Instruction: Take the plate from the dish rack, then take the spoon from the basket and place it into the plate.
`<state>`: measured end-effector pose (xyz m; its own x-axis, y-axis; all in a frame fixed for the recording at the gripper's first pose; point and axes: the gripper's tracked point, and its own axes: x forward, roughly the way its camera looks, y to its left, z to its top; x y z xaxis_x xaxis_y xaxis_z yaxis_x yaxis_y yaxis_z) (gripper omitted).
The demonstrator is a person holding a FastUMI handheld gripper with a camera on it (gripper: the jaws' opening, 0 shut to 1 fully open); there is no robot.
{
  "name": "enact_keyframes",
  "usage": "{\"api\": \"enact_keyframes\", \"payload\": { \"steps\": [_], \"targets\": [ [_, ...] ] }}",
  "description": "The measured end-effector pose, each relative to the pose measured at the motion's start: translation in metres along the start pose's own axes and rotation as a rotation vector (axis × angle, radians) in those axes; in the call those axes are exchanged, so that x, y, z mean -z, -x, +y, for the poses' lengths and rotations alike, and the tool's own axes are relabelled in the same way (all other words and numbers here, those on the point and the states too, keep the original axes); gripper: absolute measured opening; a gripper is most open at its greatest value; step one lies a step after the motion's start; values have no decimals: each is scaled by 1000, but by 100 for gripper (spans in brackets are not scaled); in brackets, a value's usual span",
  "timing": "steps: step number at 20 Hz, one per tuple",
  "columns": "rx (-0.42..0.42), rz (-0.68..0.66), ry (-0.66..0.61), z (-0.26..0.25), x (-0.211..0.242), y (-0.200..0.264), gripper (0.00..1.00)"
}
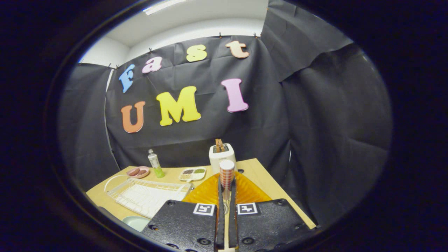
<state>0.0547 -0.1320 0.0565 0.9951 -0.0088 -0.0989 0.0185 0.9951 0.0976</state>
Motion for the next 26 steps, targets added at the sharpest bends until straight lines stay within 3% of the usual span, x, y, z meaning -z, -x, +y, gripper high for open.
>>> {"api": "enact_keyframes", "payload": {
  "steps": [4, 13, 18, 26],
  "targets": [
    [-57, -7, 3, 59, 7, 33, 10],
    [-195, 92, 3, 191, 91, 58, 10],
    [-248, 204, -10, 240, 146, 54, 10],
    [-290, 302, -19, 272, 186, 54, 14]
  ]
}}
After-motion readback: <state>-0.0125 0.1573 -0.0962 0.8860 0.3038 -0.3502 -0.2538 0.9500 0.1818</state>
